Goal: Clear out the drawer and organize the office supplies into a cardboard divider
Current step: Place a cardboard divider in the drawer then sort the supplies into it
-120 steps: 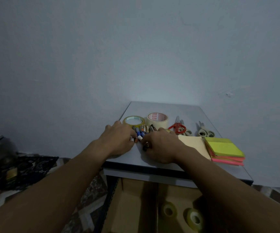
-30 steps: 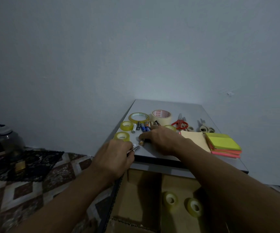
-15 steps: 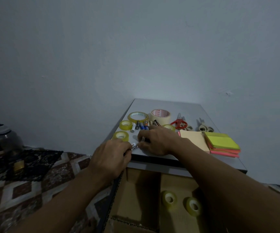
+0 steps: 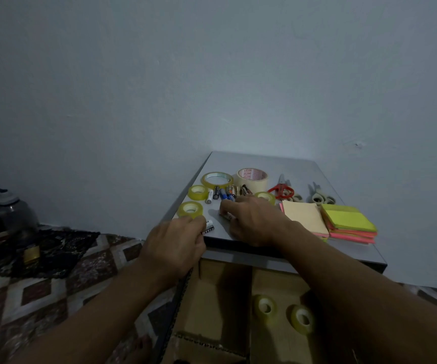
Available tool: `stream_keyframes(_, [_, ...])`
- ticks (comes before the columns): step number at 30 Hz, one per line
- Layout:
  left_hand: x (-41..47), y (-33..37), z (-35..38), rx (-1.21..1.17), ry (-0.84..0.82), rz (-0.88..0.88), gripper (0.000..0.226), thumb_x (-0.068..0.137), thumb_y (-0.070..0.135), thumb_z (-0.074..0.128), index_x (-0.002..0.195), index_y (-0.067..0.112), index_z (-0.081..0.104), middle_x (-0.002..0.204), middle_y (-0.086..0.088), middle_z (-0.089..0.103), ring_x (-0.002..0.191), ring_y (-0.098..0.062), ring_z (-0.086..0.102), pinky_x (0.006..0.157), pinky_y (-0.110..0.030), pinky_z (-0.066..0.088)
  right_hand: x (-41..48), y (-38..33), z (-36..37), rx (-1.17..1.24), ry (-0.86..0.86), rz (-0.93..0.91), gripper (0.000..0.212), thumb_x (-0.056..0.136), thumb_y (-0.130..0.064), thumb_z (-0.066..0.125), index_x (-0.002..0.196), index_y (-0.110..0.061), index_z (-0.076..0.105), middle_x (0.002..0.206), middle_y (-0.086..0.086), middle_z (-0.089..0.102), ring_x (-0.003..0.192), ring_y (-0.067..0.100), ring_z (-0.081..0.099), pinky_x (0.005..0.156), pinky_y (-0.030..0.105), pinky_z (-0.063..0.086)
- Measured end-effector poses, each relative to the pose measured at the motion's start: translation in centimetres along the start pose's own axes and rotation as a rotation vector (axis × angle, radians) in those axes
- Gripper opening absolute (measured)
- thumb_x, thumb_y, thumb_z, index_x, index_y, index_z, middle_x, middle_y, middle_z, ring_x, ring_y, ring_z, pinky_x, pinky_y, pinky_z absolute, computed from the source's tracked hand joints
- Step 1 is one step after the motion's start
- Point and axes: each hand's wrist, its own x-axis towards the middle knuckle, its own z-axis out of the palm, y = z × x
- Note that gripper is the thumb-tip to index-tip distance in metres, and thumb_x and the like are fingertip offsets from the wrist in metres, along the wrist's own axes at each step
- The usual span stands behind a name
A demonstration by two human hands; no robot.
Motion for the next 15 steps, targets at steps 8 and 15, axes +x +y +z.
stream_keyframes(8, [-0.16, -0.48, 0.46, -0.009, 0.051, 0.040, 0.018, 0.090, 0.018, 0.059, 0.078, 0.022, 0.047, 0.068, 0.006, 0.054, 0.056, -0.017, 0.049, 0.049, -0.040, 0.045, 0.17, -0.47, 0.44, -0.053, 0.098, 0.064, 0.033, 0.094, -0.034, 0.054, 0.117, -0.011, 0.052, 0.108, 0.012, 0.062, 0.083, 0.021, 0.047, 0.071, 0.032, 0.035])
stream_keyframes(15, [0.09, -0.70, 0.49, -0.117, 0.078, 0.015, 0.005, 0.091, 0.012, 0.064, 0.093, 0.015, 0.067, 0.081, 0.002, 0.068, 0.066, -0.013, 0.056, 0.056, -0.028, 0.045, 0.38, -0.55, 1.03, 0.004, 0.164, 0.106, 0.025, 0.098, -0.032, 0.049, 0.111, -0.012, 0.054, 0.102, 0.012, 0.065, 0.083, 0.023, 0.055, 0.070, 0.033, 0.039])
